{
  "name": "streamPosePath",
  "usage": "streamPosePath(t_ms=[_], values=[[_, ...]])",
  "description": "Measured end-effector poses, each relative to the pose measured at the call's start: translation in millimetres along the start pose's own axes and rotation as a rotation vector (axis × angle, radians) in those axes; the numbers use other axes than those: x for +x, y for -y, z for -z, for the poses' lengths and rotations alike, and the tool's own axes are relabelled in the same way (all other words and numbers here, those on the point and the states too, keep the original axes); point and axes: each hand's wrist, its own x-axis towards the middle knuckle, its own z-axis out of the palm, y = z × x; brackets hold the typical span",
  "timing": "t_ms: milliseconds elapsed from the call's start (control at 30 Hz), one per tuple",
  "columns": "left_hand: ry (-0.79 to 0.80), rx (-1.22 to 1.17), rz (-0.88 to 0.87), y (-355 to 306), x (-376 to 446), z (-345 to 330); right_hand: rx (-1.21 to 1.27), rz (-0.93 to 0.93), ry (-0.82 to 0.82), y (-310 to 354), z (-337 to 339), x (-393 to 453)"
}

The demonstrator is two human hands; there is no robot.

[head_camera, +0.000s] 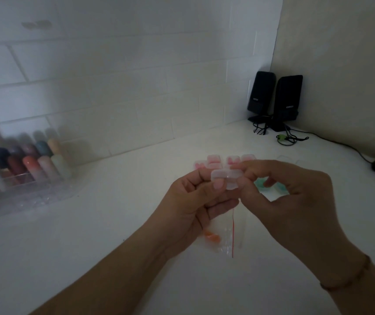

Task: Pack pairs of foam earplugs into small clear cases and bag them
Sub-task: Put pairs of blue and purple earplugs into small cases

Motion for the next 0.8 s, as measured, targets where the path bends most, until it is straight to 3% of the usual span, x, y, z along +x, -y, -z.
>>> streamPosePath(t_ms=[200, 267, 367, 433, 467, 567, 600, 800], values=[[0.131, 0.278, 0.045, -5, -4, 2, 0.077, -0.096, 0.142, -2, 0, 1], [0.151, 0.269, 0.074, -11, -5, 4, 0.124, -0.122, 0.214, -2, -4, 1], [-0.018, 0.086, 0.098, -26, -1, 12, 0.257, -0.193, 0.089, -5, 3, 5], [-0.202, -0.025, 0.111, -34, 3, 21, 0.173, -0.291, 0.062, -10, 17, 12], [-0.286, -0.066, 0.124, -37, 5, 25, 0.050, -0.351, 0.184, -13, 23, 13], [-0.439, -0.145, 0.161, -39, 8, 36, -0.191, -0.439, 0.815, -12, 22, 10], [-0.463, -0.153, 0.174, -39, 9, 37, -0.213, -0.423, 0.914, -10, 16, 7], [-0.513, -0.166, 0.207, -34, 10, 41, -0.231, -0.360, 0.902, -2, -13, -10]])
